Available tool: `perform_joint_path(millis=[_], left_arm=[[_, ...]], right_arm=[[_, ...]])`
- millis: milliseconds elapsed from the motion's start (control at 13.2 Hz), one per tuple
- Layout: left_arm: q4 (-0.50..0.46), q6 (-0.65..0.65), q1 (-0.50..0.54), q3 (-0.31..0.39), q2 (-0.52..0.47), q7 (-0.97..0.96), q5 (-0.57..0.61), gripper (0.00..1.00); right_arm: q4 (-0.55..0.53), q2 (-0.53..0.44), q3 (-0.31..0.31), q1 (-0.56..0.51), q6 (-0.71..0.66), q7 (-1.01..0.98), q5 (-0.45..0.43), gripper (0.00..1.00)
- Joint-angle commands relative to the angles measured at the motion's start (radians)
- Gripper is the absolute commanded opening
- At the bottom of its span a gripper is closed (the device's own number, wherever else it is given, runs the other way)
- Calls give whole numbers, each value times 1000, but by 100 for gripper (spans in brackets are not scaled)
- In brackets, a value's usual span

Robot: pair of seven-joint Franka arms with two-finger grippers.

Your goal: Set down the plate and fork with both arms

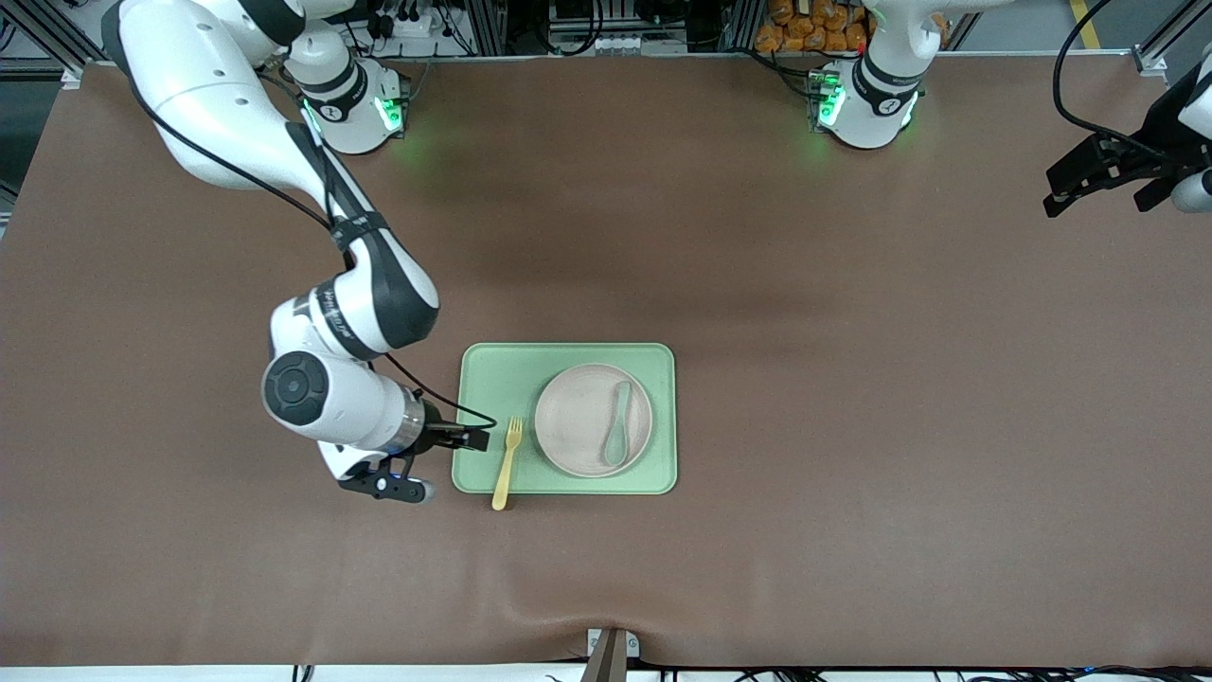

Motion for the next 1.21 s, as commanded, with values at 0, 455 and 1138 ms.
perform_joint_path(millis=[0,455,1138], left_arm=[[-8,-6,6,-5,-15,17,12,100],[-8,-8,6,-5,-16,18,11,100],[-8,-8,6,-5,-16,18,11,100]], right_arm=[[80,-22,51,-68,-153,-3,-21,100],[71,-215,94,-145,-300,-83,-23,100],[-81,-554,-85,-161,-454,-333,-5,100]])
